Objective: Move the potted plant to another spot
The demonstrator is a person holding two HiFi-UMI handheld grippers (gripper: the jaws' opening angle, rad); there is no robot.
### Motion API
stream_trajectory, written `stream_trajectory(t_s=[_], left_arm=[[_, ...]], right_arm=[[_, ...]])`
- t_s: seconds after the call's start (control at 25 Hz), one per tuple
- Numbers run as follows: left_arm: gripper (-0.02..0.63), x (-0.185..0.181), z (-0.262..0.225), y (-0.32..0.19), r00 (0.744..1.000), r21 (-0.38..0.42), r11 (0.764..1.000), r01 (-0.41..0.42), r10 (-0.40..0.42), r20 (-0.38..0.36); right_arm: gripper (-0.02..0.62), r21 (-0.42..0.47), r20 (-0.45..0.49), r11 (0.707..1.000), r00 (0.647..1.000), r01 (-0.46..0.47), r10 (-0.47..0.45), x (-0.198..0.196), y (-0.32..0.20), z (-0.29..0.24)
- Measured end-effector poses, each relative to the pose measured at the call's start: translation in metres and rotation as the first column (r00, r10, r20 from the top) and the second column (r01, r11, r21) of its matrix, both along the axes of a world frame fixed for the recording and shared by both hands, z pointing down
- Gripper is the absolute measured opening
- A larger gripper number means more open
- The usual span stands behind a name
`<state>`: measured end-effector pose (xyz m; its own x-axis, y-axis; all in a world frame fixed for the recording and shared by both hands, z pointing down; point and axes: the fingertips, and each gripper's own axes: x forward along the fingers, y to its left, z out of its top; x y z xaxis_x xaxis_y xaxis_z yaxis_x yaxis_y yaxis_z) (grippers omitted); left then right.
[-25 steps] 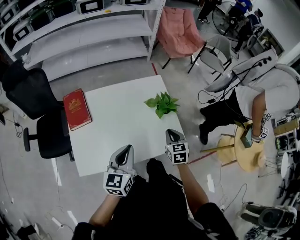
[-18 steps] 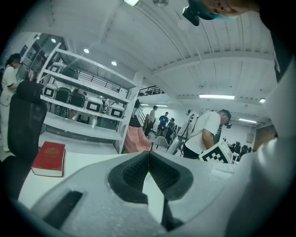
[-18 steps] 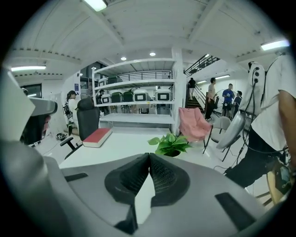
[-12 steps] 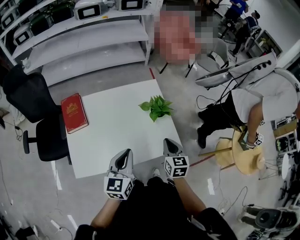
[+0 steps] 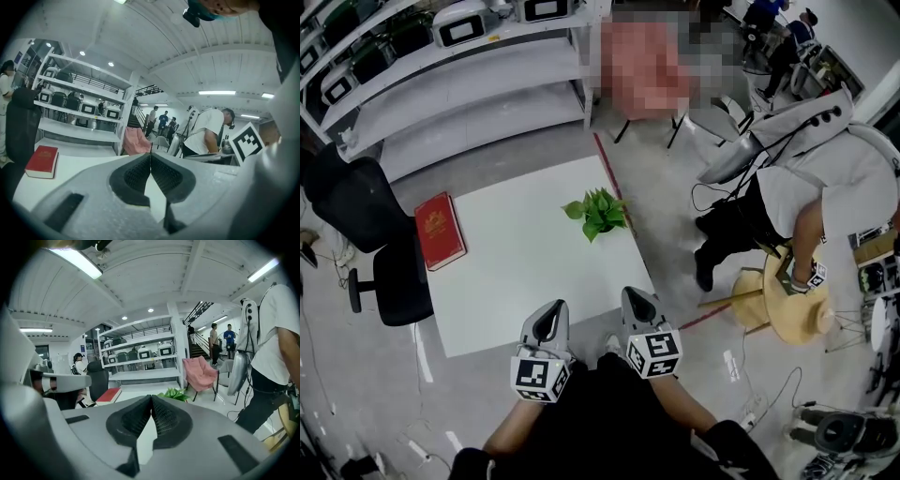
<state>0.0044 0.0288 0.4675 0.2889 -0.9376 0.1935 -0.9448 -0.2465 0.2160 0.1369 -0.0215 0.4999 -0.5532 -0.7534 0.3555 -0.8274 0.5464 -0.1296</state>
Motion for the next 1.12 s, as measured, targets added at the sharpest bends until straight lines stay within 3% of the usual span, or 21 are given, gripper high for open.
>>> stream_trajectory(t_s=[0.44,1.12], left_arm=[[0.017,0.033,-0.004,0.004,0.999,0.009,1.0,0.016,-0.016,0.03],[0.017,0.047,0.005,0.002,0.999,-0.012,1.0,0.014,-0.014,0.029]], right_arm=[[0.012,0.034,0.066,0.998,0.996,0.056,-0.058,0.015,0.031,-0.022],[0.012,0.034,0.065,0.995,0.994,0.09,-0.092,0.017,0.029,-0.016]])
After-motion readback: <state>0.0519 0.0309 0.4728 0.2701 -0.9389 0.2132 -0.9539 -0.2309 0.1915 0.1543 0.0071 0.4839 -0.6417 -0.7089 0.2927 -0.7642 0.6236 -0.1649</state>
